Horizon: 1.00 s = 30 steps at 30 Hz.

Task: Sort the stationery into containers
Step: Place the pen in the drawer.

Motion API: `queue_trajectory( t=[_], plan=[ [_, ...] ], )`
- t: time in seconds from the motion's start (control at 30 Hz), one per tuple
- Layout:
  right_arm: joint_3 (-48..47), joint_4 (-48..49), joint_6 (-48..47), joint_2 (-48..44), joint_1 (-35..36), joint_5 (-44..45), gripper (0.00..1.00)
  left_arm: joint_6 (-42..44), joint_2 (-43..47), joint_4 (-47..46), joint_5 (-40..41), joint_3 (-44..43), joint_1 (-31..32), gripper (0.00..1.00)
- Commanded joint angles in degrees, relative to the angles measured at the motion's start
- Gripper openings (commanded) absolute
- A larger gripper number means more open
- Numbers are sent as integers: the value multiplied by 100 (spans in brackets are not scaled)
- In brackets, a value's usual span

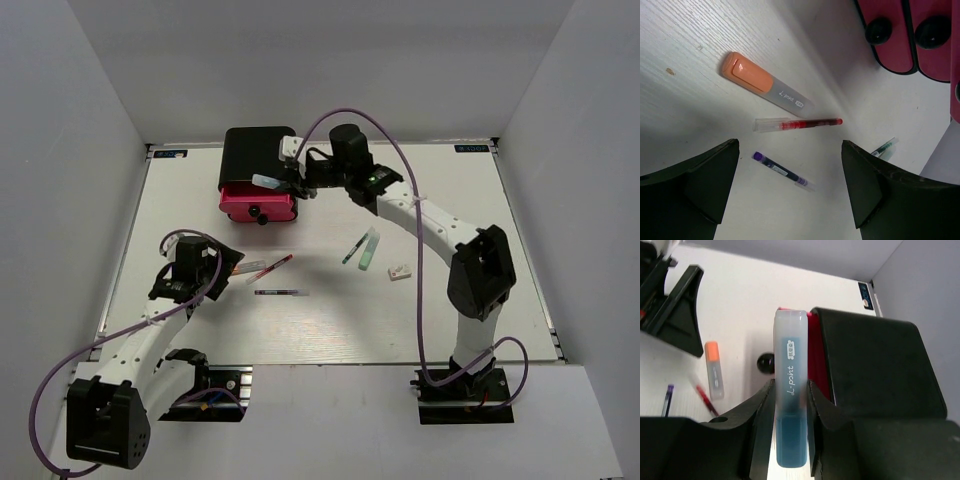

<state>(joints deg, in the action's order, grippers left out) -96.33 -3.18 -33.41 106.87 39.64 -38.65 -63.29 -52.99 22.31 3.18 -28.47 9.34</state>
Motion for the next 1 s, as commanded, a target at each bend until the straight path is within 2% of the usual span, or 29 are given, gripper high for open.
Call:
queue_trajectory(
  t=[0.0,0.17,0.33,0.47,0.5,0.6,0.63,0.7,0.73,0.77,0.97],
  plan=[
    [-192,1326,1002,246,158,156,0,-210,148,-7,183,61,-29,93],
    [-614,1838,1302,799,272,297,0,-386,210,178,498,113,-29,93],
    [-518,2470,1240,1081,308,481,0,-561,263,292,561,113,-29,93],
    [-509,2550,1258,1292,299,455,2,-623,140,239,509,113,-29,93],
    [-492,2550,1249,1319,299,429,5,-684,79,239,508,61,-29,91],
    [-360,2542,1223,1301,281,350,23,-746,-96,134,447,61,-29,91],
    [-299,2524,1179,1293,281,332,37,-807,-149,134,447,61,-29,91],
    [-246,2489,1170,1249,281,315,50,-878,-316,134,447,-53,-29,91],
    [-176,2480,1170,1240,290,306,63,-878,-369,134,447,-54,-29,91],
    [-158,2550,1179,1161,281,341,67,-878,-500,134,447,-184,-29,91],
    [237,2866,1485,740,220,490,66,-1097,-1019,204,552,-536,-29,91]
  ],
)
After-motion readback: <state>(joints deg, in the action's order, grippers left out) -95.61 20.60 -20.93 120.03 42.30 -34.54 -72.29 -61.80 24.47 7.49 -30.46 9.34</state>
